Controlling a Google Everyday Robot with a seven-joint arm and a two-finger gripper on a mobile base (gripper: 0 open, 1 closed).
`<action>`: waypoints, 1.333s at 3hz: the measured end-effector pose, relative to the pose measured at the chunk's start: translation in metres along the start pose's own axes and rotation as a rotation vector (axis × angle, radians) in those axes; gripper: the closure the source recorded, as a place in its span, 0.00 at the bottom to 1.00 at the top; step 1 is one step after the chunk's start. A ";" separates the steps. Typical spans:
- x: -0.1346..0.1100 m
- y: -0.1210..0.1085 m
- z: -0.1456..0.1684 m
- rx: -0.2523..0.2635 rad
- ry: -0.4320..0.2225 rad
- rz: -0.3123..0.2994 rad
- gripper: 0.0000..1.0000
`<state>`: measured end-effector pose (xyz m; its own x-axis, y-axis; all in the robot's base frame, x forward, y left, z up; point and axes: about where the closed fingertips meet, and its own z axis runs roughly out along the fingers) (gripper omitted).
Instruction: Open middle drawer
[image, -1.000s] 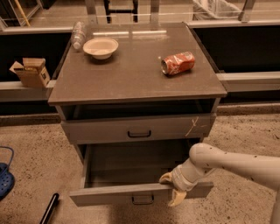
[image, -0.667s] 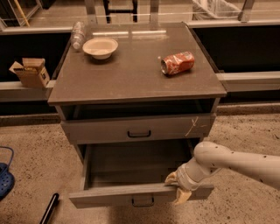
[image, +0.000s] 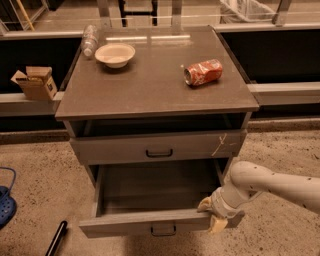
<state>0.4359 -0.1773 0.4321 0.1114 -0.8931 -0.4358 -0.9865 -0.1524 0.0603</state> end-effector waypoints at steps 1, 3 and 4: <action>0.011 0.003 -0.001 -0.002 0.007 0.027 0.18; 0.015 0.005 0.000 -0.012 0.012 0.026 0.25; 0.020 0.012 0.004 -0.040 0.008 0.024 0.48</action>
Offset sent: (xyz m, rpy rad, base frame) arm 0.0004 -0.0221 -0.0058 -0.0185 0.0065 -0.0358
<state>0.4256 -0.1955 0.4207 0.0885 -0.9002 -0.4264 -0.9833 -0.1472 0.1066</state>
